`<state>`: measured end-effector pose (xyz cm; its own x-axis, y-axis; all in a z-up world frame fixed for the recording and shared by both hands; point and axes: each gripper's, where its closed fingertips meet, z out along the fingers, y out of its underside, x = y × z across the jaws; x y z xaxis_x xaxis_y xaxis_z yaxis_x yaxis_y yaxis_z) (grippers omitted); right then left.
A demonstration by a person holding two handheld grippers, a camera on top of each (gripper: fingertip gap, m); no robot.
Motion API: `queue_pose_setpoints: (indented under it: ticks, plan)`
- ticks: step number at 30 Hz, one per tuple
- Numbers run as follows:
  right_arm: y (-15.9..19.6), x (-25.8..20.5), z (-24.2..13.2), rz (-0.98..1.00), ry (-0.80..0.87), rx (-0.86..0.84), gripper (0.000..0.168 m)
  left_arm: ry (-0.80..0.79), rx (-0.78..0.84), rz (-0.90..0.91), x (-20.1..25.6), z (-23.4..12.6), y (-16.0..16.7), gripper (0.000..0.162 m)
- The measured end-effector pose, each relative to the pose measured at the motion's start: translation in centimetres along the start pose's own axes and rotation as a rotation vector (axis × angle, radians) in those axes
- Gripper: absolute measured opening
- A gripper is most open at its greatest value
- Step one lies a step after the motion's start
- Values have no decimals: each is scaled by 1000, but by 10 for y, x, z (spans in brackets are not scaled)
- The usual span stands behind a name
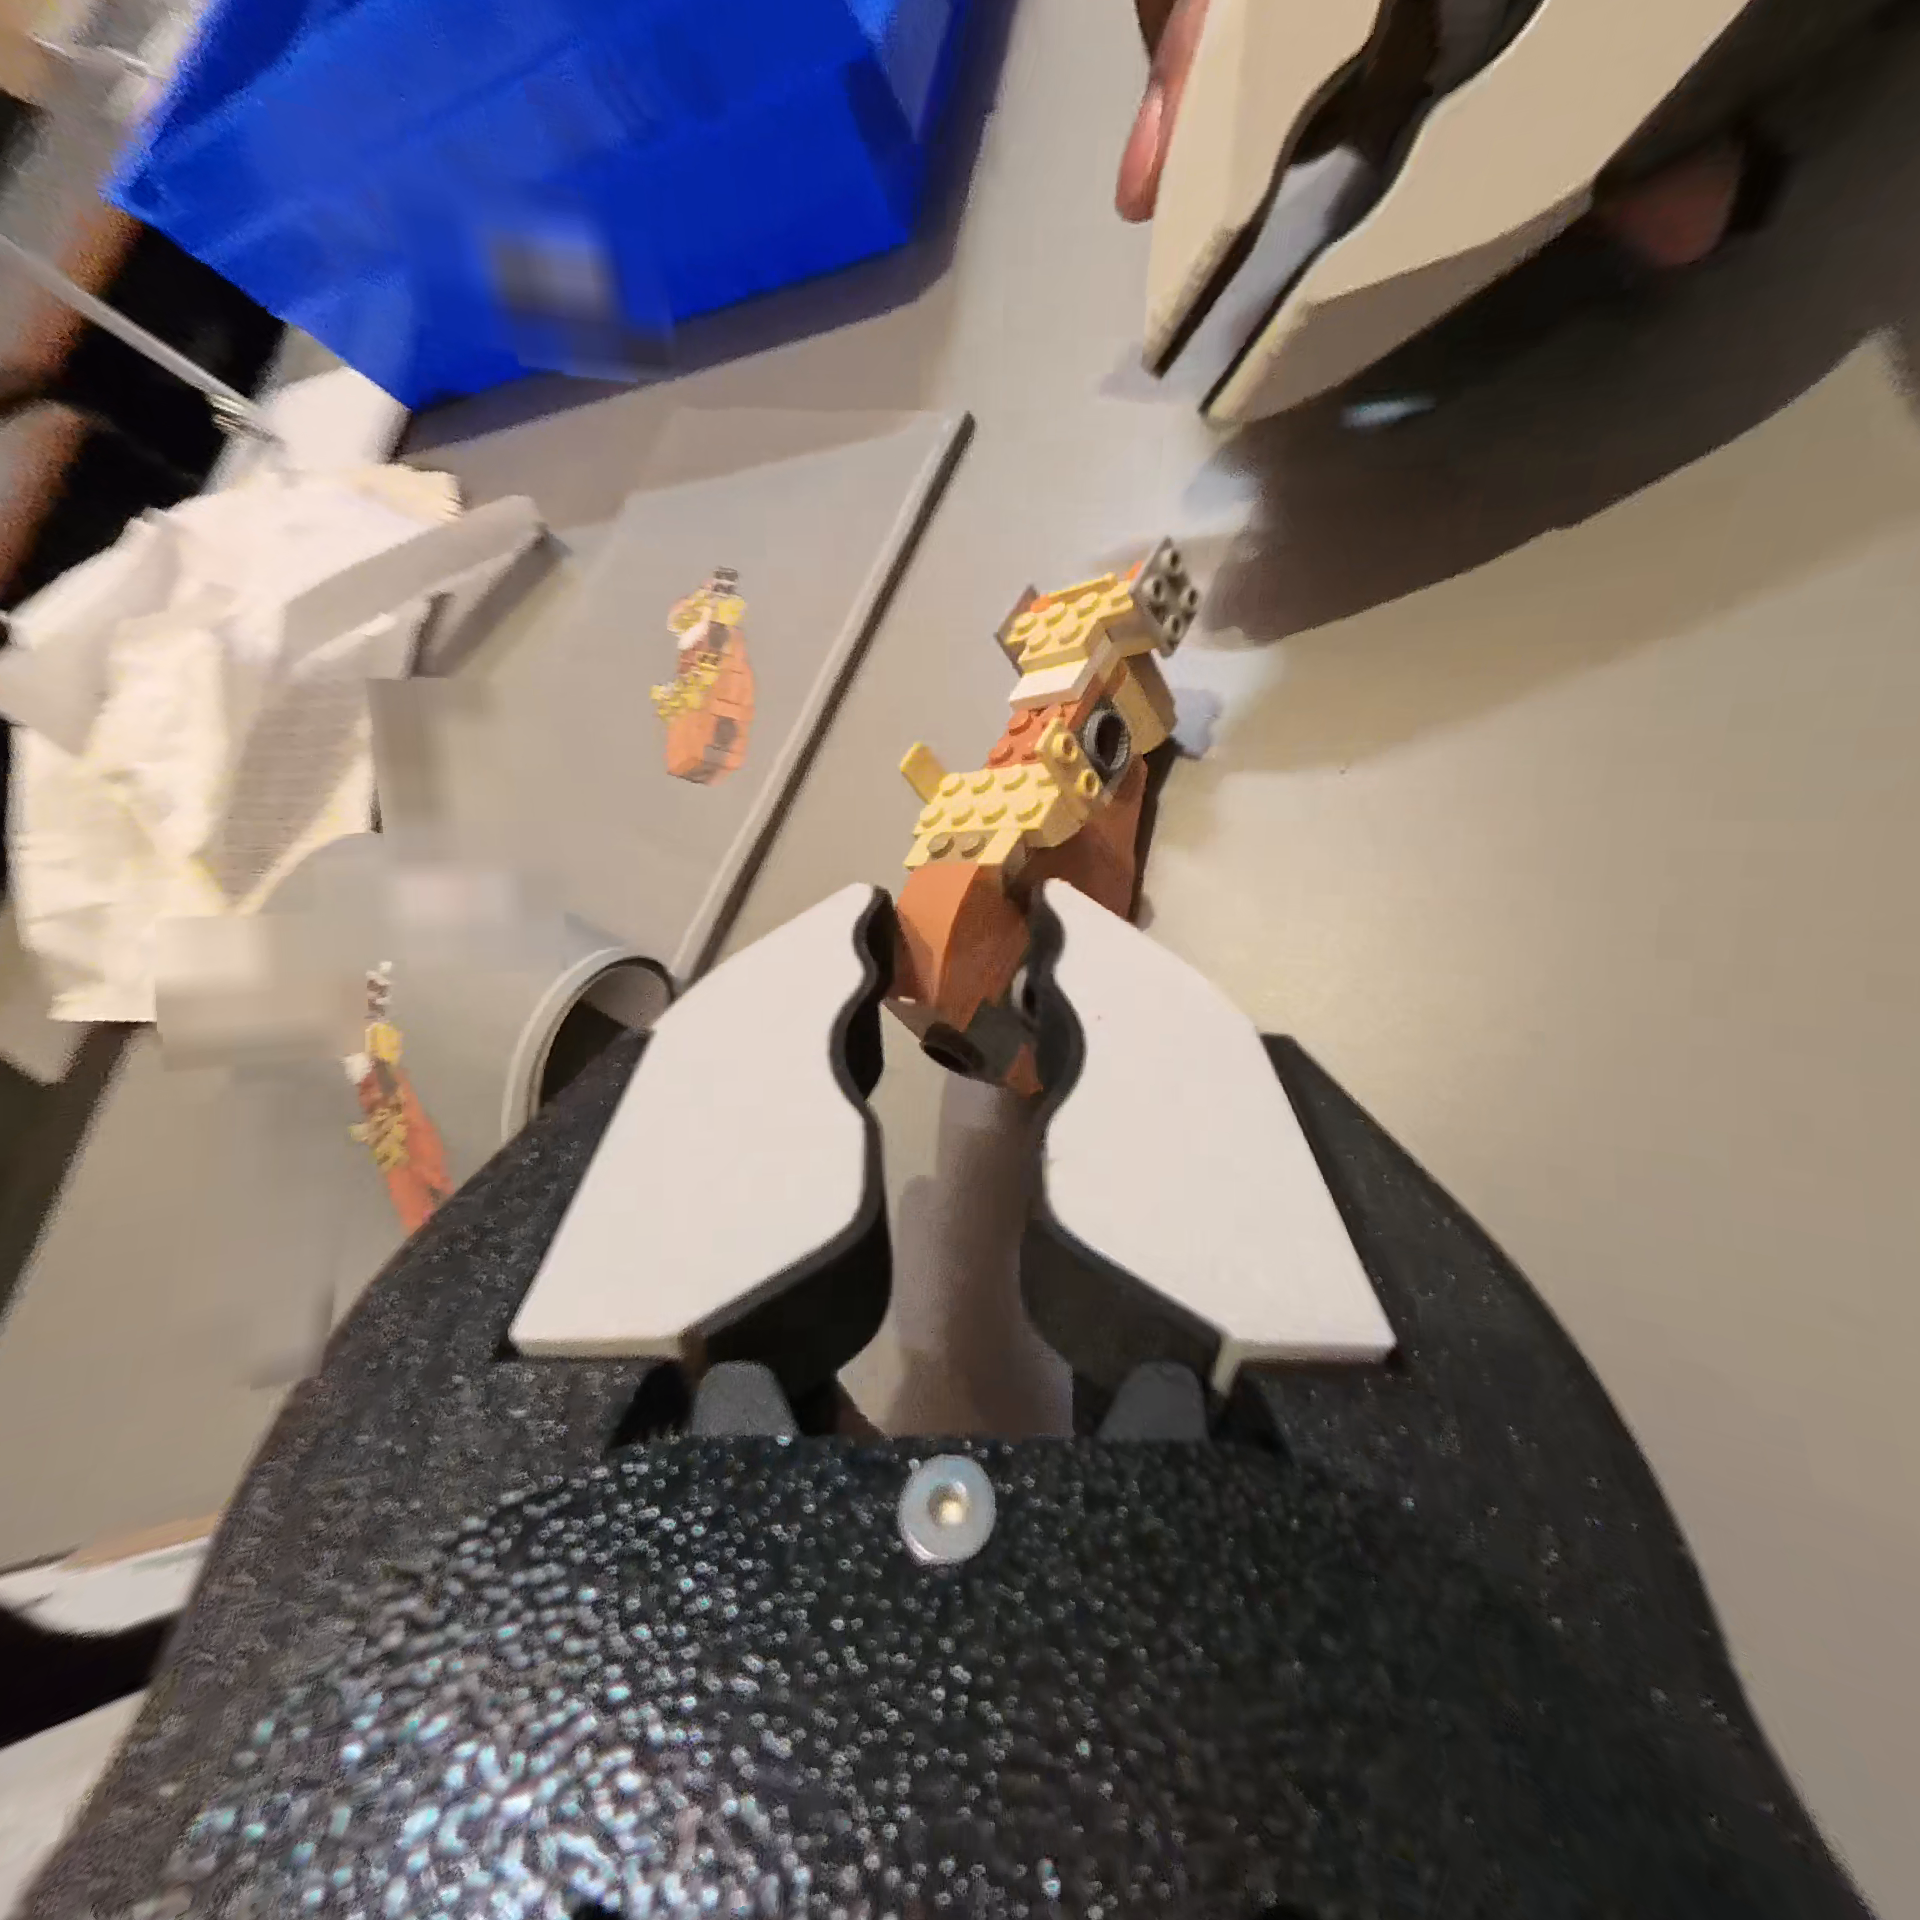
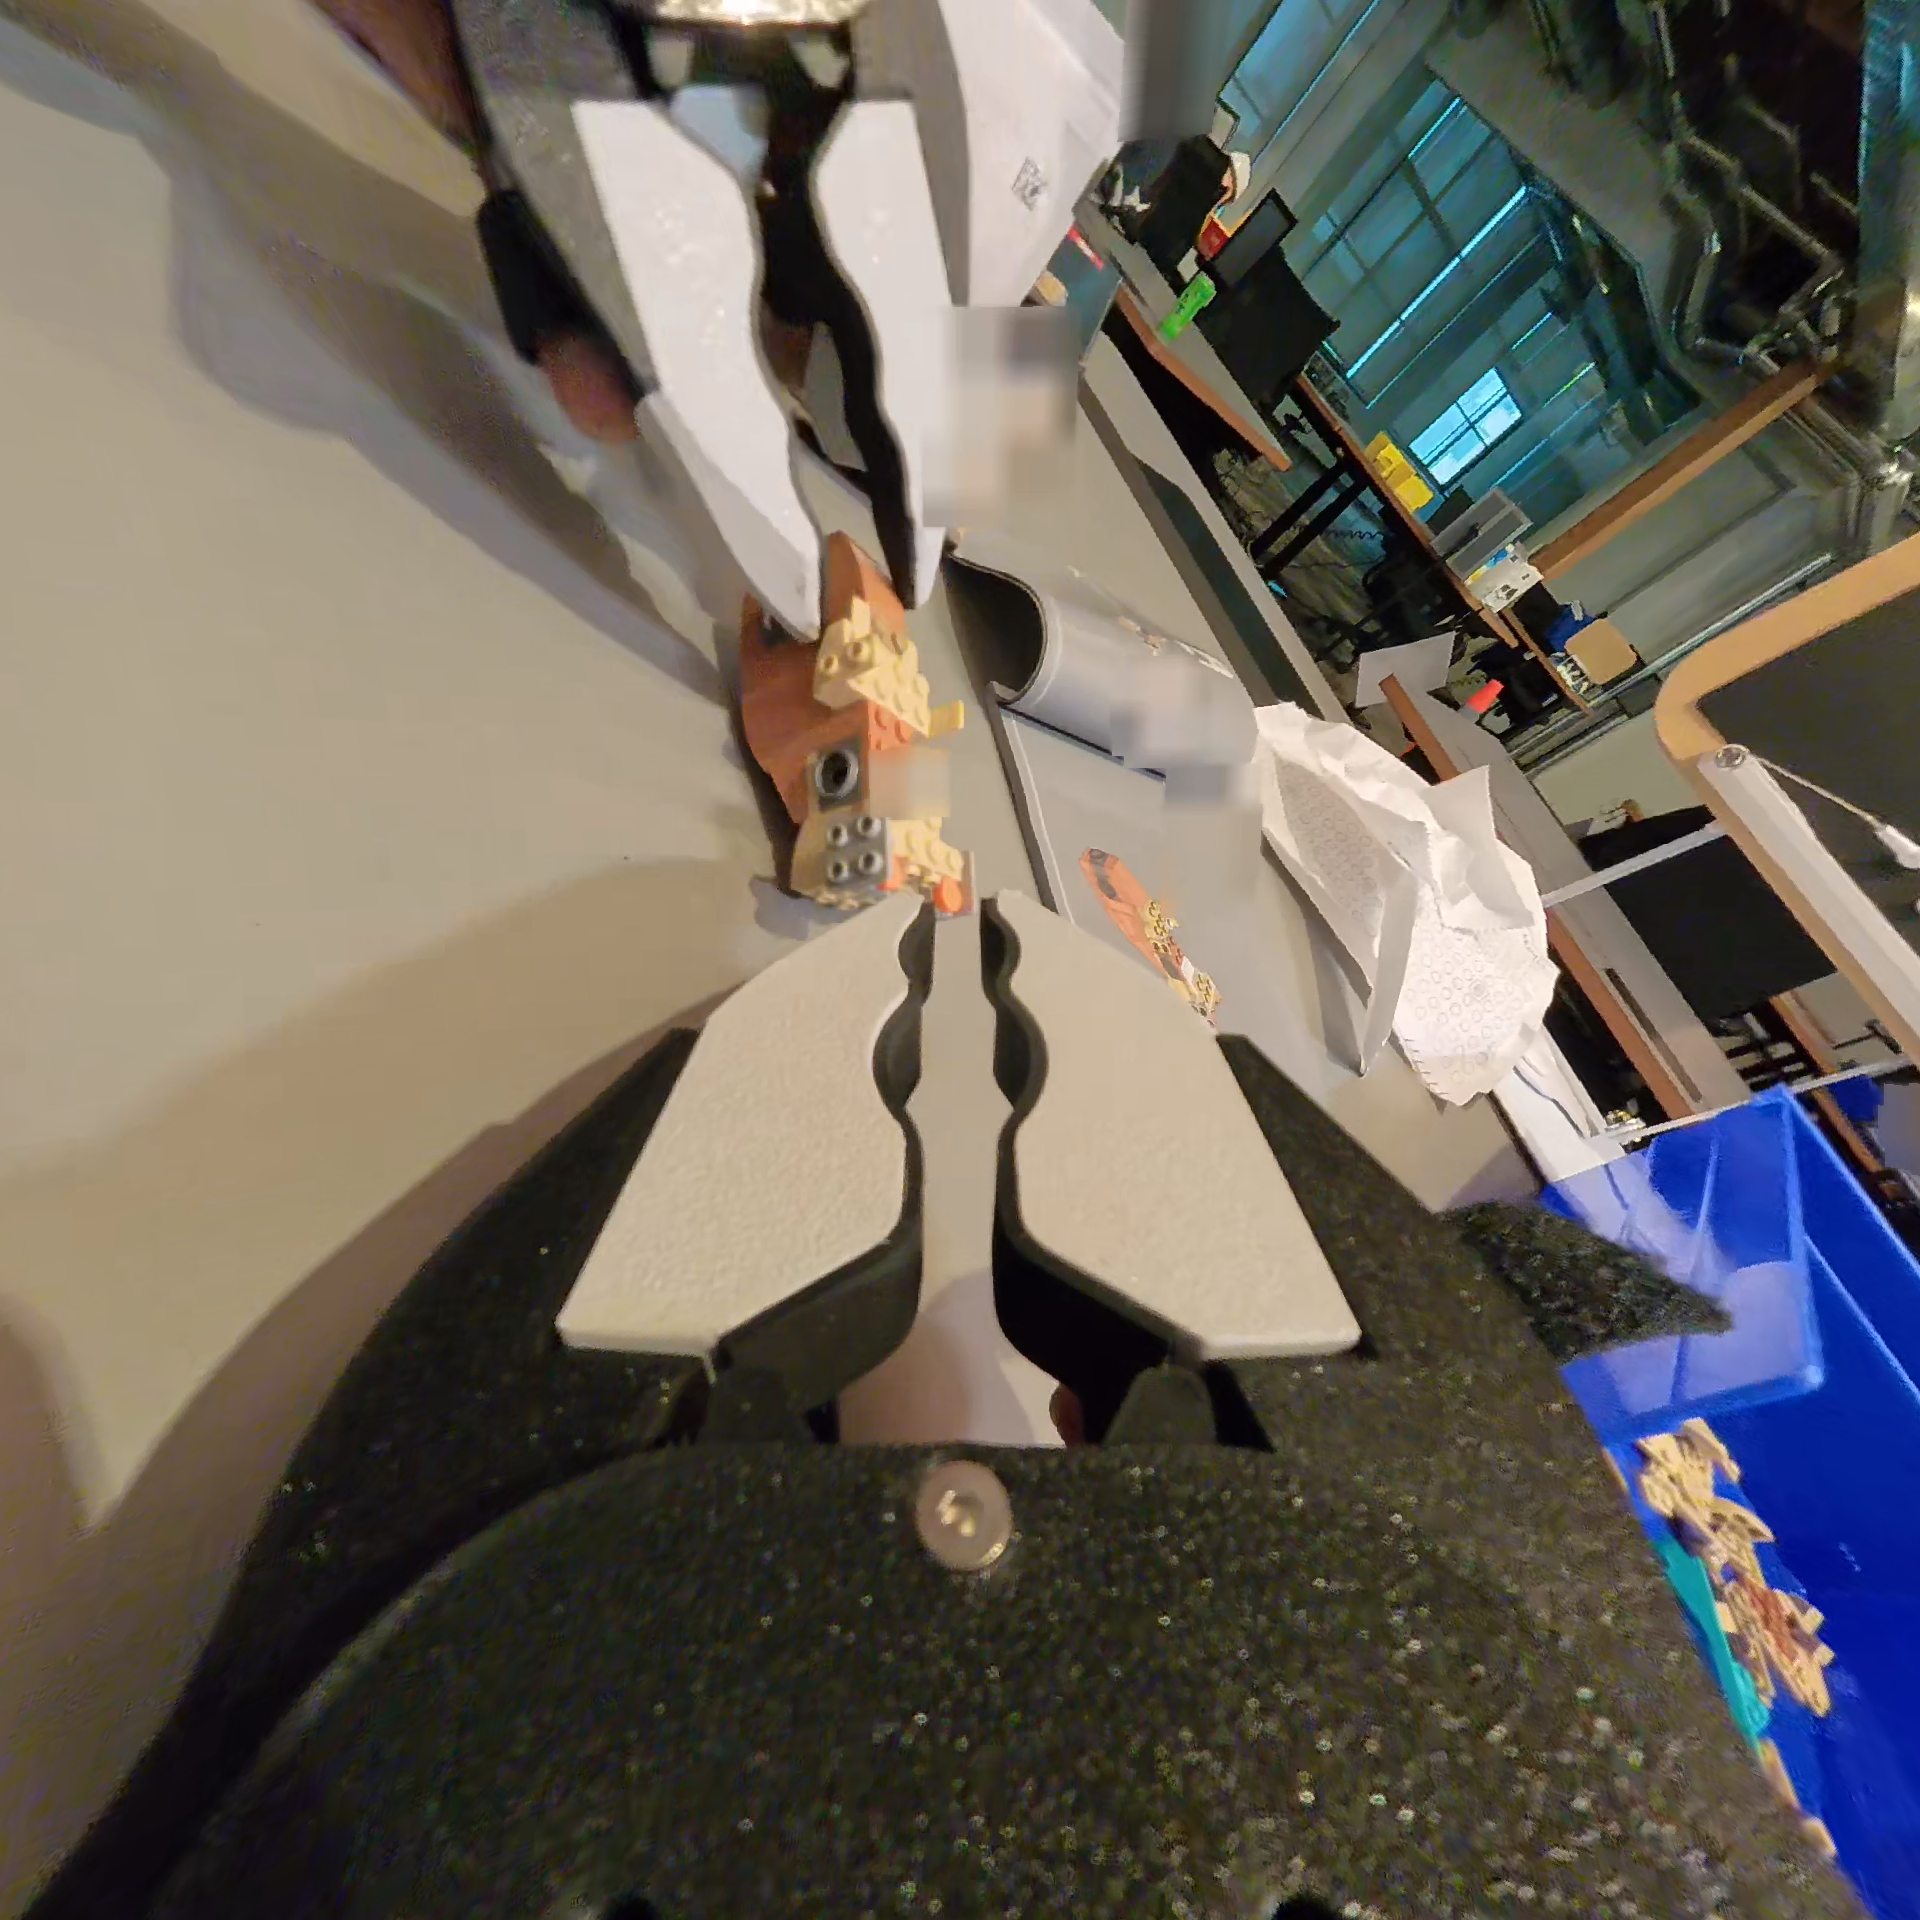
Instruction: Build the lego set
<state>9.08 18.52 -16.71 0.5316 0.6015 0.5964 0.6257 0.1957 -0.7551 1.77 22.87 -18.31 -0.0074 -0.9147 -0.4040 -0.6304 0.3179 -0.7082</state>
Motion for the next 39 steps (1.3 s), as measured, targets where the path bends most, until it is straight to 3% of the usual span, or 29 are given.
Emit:
queue_pose_setpoints:
  ticks: [6,13,19,28,31,35,39]
  plan:
    - [1,2,0,7,6,-6,8,-228,4,90,3,-1,-2,22]
    - [3,4,0,8,11,-10,8,-283,10,42,1,-3,-2,26]
    - [4,5,0,7,12,-14,8,-242,48,-1,-3,-14,-9,35]
    - [5,3,1,-8,4,-20,8,75,77,-209,1,-13,5,52]
    - [5,2,1,-10,3,-20,8,86,54,-180,1,-5,6,48]
    - [5,3,1,-8,4,-19,7,80,8,-180,5,3,8,24]
    - [5,3,1,-10,5,-24,7,-4,-33,-286,8,3,9,22]
